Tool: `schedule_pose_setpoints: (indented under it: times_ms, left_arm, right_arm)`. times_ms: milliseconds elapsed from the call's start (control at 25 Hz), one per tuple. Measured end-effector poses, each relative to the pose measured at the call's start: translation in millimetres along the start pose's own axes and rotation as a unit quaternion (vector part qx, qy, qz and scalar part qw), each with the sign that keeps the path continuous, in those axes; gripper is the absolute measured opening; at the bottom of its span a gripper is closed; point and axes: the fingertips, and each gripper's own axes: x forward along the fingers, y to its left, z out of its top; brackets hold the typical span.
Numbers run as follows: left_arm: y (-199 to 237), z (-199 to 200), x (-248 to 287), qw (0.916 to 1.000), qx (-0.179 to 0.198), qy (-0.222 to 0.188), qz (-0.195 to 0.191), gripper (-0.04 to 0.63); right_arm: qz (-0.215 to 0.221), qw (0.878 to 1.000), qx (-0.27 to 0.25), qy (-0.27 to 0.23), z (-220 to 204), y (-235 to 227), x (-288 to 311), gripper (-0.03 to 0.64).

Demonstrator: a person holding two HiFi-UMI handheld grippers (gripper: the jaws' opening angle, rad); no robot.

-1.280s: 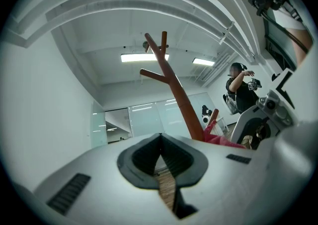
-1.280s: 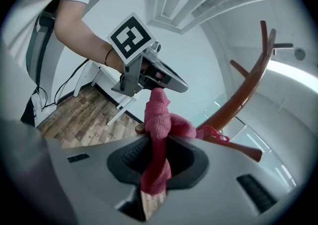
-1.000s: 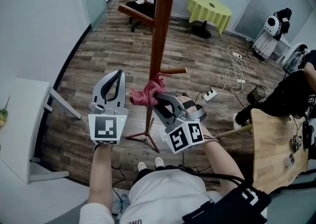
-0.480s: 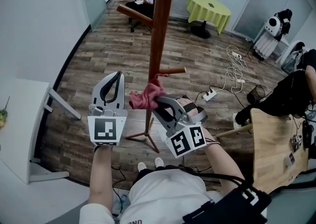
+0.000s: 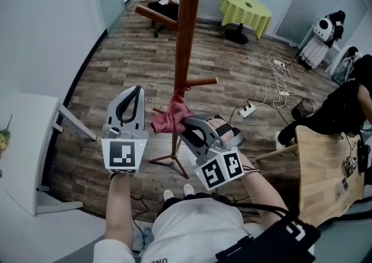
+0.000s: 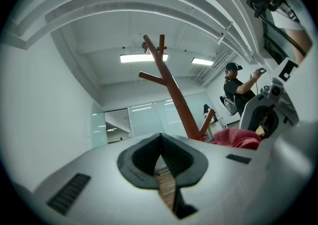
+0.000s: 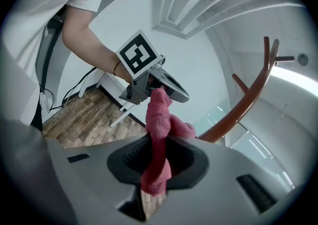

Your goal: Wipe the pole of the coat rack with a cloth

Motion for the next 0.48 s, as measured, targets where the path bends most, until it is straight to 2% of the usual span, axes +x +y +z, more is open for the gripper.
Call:
schedule_pose_setpoints:
  times_ms: [240,360,480]
  left_arm:
    - [-5.2,0.8,-4.4,0.9998,0.016,0.007,-0.006,0.012]
    - [-7.2,2.2,-8.6,1.0000,-0.002,-0.002,0.000,0.012]
    - [-8.6,2.8,-9.8,1.0000,-0.002,-0.004,0.000,0.012]
  right_arm:
    - [0.004,1.000,0.002,-0.006,5.1,2.9,-7.6,0.083]
    - [0.007,1.000,0.003,-0.011,7.1,8.4,-10.4,0.083]
    - [0.012,1.000,0.004,-0.016,10.4,11.1,-13.6,0.083]
